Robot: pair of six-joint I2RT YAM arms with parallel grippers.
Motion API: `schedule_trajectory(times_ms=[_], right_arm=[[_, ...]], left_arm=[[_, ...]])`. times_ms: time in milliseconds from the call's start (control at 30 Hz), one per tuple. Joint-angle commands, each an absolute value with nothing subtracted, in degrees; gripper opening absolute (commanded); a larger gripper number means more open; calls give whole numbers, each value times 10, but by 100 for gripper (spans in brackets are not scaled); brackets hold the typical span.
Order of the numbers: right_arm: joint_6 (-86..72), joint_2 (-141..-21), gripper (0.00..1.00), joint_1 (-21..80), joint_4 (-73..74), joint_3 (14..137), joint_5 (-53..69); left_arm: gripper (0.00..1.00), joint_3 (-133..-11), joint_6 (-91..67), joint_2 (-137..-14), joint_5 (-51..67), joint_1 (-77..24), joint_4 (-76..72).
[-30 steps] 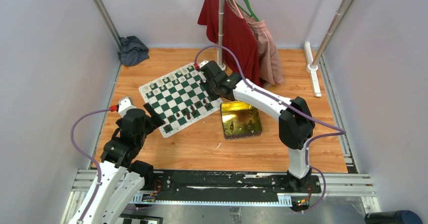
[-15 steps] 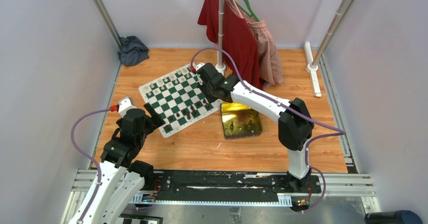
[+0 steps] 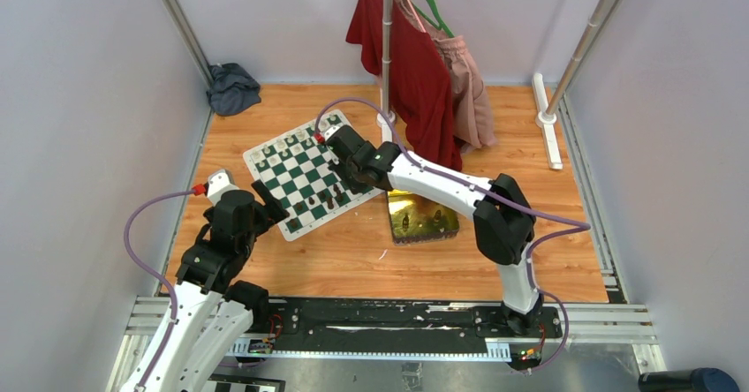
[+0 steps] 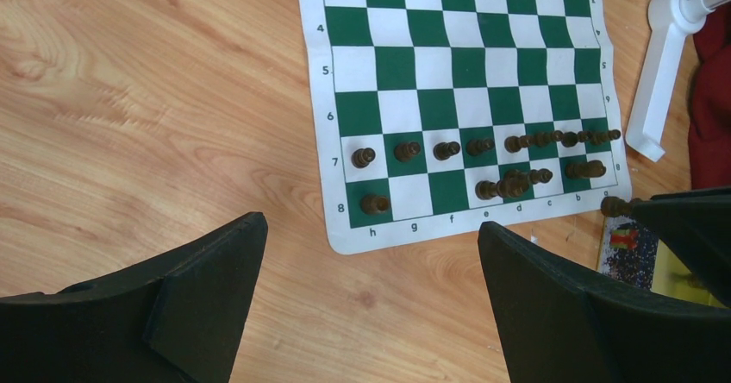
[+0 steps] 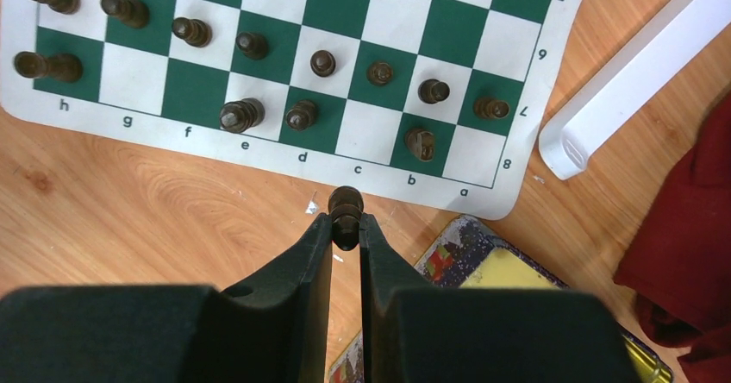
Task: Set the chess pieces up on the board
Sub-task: Place the chess piece on the chessboard.
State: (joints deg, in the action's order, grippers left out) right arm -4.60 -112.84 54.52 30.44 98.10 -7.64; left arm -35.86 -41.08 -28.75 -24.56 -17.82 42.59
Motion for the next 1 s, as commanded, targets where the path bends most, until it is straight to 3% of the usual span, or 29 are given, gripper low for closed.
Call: schedule_trajectory(times_ms=[0,967], right_arm=[[-44,-1156,0,549,309,995,-80],[-22,-1231,0,534,261,1010,-87]], left_arm=[[100,-351,-408,-281,-241,-183,423],[100,-346,-401,-290,-235,-183,414]])
